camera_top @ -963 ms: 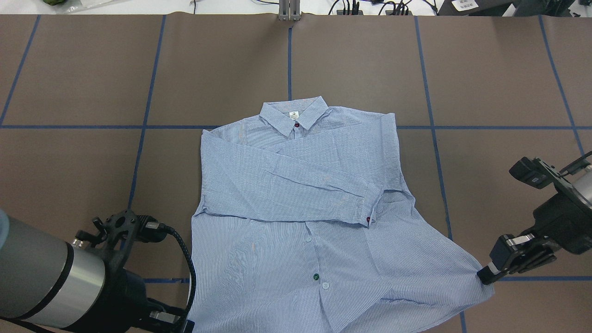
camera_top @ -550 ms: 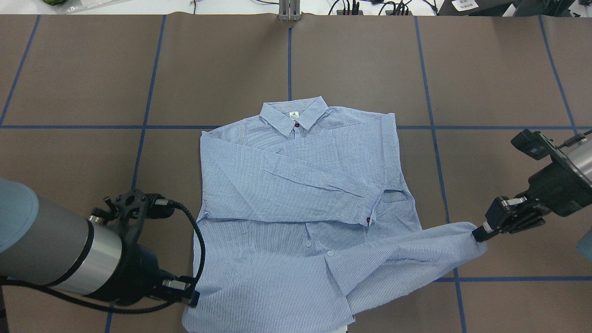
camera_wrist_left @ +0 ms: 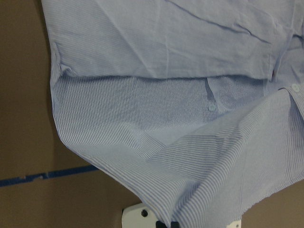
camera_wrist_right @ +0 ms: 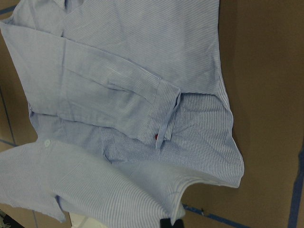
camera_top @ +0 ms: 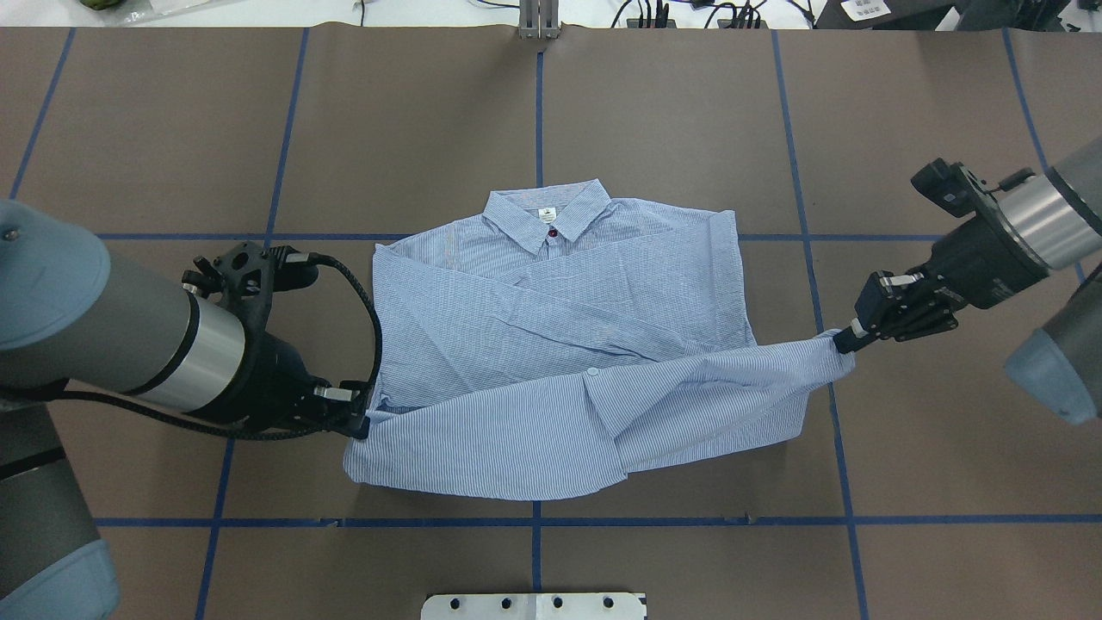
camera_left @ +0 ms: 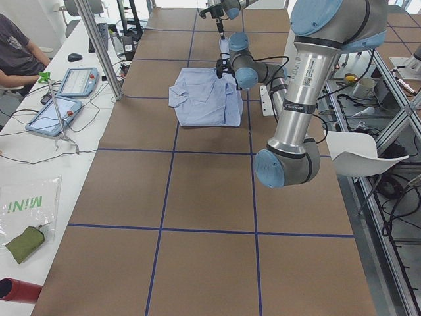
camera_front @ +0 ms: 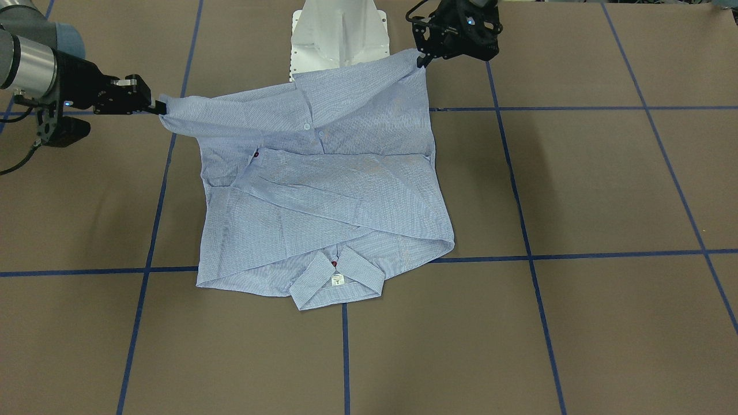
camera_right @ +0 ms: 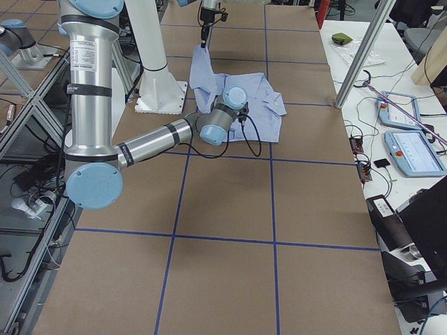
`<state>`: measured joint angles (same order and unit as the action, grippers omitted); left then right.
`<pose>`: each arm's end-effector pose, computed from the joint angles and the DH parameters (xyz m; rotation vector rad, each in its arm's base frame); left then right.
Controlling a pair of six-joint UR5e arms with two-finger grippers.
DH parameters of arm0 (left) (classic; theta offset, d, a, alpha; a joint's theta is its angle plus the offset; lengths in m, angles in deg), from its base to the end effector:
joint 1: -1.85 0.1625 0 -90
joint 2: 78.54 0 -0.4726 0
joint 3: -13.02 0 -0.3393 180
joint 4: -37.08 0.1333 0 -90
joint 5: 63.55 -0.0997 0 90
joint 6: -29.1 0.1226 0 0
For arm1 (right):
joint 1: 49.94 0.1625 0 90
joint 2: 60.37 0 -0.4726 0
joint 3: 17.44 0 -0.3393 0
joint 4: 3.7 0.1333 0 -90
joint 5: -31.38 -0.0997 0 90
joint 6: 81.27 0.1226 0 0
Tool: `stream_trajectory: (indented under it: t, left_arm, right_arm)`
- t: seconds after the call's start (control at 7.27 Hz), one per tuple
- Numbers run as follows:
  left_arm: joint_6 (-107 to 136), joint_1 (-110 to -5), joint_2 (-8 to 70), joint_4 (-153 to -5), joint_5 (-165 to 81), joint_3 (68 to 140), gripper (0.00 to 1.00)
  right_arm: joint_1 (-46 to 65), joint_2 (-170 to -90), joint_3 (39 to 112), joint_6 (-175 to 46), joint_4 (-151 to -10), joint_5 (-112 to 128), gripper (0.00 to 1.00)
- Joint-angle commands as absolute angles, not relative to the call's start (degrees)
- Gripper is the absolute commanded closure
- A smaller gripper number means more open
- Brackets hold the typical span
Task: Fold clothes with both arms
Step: 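Carry the hem with both grippers over the shirt toward the collar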
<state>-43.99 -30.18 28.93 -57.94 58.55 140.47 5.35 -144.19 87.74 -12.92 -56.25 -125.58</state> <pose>0.3680 -0.3106 0.3014 -0.0404 1.1320 0.0578 -0.2448 -0.3894 0.4483 -0.2631 -1.3419 -0.1061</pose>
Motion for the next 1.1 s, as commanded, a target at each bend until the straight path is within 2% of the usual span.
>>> stream_trajectory:
  t: [0.0,0.28,0.69,0.96]
  left_arm:
    - [-41.04,-33.74,30.00,-59.67,58.53,134.33,1.00]
    - [-41.03,-35.23,30.97,-68.08,58.53,126.87,1.00]
    - [-40.86,-39.18,34.48,-69.35,58.53,120.71,1.00]
    - [-40.86,-41.38,35.89,-75.56,58.53,113.42,1.00]
  right_arm:
    - [6.91,-137.12,80.50,-12.89,-56.35,-123.75,1.00]
    - [7.98,-128.71,72.43,-12.89,-56.96,-120.59,1.00]
    - [7.80,-124.54,67.04,-13.41,-57.31,-116.45,1.00]
    - [7.63,-123.30,63.78,-13.59,-57.23,-114.27,1.00]
